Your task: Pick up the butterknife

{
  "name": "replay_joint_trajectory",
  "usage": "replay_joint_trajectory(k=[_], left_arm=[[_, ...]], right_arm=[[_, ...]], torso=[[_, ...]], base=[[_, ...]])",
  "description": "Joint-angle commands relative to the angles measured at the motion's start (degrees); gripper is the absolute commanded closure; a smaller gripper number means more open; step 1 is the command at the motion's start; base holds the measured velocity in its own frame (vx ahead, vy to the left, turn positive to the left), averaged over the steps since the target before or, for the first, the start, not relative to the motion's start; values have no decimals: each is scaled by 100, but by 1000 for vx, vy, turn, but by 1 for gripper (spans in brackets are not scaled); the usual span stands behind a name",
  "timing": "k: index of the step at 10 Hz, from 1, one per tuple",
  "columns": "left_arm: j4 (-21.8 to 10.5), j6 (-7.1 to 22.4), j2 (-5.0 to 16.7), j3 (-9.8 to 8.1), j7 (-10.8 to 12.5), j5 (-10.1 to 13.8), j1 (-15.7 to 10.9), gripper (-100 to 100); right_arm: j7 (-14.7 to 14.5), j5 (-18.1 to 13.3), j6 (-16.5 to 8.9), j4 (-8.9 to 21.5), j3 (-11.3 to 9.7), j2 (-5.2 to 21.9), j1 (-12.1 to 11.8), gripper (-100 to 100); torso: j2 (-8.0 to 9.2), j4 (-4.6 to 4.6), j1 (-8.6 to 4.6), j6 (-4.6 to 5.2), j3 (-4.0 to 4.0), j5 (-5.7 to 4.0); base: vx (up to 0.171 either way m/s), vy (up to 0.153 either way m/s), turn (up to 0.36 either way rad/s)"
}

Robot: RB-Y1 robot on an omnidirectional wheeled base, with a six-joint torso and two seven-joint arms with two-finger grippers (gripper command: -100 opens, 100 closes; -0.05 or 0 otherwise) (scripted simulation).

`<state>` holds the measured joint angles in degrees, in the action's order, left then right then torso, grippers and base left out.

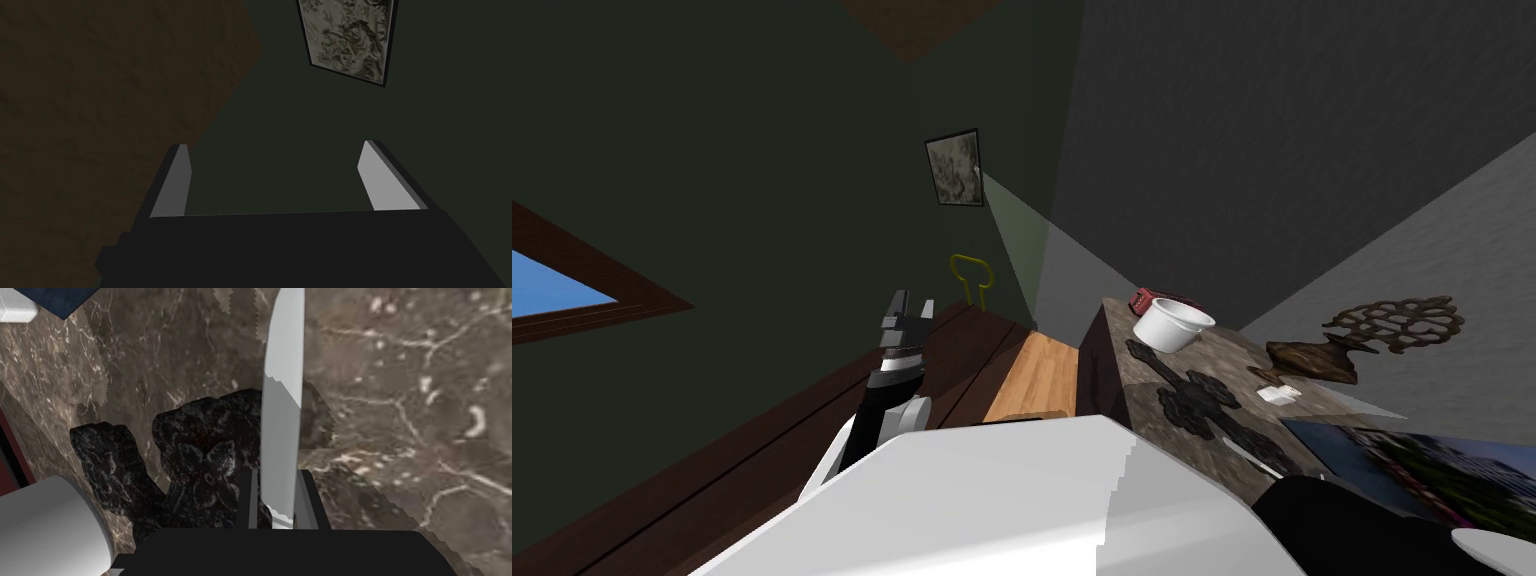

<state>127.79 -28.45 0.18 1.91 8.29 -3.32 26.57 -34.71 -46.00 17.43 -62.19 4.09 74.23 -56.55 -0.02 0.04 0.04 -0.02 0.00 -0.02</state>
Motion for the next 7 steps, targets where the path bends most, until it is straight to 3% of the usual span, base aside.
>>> replay_joint_trajectory(k=[1,2,3,4,6,7], left_arm=[[0,0,0,0,0,0,0,0],[0,0,0,0,0,0,0,0],[0,0,0,0,0,0,0,0],[0,0,0,0,0,0,0,0],[0,0,-1,0,0,0,0,0],[0,0,0,0,0,0,0,0]], right_arm=[[0,0,0,0,0,0,0,100],[0,0,0,0,0,0,0,100],[0,0,-1,0,0,0,0,0],[34,47,80,-54,162,149,-163,100],[42,48,101,-25,154,184,-140,100],[51,51,109,-31,162,194,-151,0]], torso=[[0,0,0,0,0,0],[0,0,-1,0,0,0],[0,0,-1,0,0,0],[0,0,-1,0,0,0],[3,-1,30,4,1,9],[2,0,19,2,1,5]], base=[[0,0,0],[0,0,0],[0,0,0],[3,48,-104],[-4,53,-53],[-1,7,0]])
